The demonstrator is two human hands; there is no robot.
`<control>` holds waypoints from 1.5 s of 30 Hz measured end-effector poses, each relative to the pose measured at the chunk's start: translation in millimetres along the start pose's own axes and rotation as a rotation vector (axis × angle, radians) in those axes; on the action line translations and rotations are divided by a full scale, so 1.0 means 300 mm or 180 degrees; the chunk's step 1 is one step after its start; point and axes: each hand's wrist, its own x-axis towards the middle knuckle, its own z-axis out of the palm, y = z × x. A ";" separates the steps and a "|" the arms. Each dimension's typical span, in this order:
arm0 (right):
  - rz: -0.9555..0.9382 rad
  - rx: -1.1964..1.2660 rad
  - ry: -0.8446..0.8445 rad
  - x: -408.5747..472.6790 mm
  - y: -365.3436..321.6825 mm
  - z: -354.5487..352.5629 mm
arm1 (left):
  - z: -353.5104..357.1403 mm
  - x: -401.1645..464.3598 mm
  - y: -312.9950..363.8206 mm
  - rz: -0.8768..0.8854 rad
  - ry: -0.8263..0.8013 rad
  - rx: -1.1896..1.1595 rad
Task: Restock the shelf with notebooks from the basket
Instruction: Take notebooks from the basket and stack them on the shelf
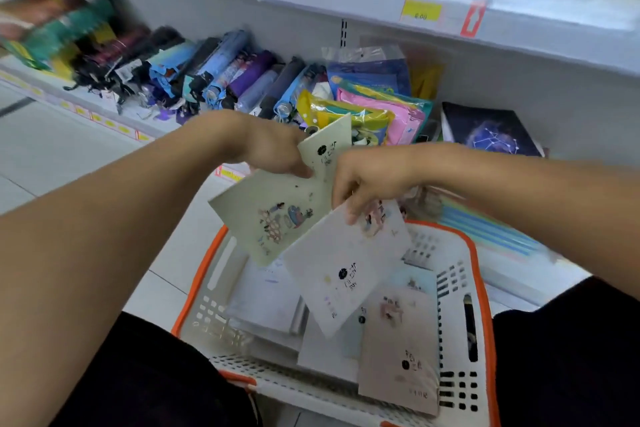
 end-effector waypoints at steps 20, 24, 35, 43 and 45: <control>-0.0179 -0.0921 0.3628 -0.171 -0.093 -0.260 | -0.073 -0.082 0.079 0.1332 0.0662 -0.1874; 0.0353 0.0093 0.4649 -0.192 -0.061 -0.276 | -0.149 -0.109 0.027 0.1285 0.1130 -0.2680; -0.0143 0.3490 0.2997 -0.114 -0.178 -0.233 | -0.213 -0.091 0.046 0.1280 0.2779 -0.4153; -0.0089 0.3419 0.3143 -0.117 -0.226 -0.296 | -0.239 -0.071 0.090 0.1180 0.3447 -0.3140; -0.0304 0.3775 0.3405 -0.124 -0.234 -0.348 | -0.293 -0.098 0.110 0.1412 0.3178 -0.3505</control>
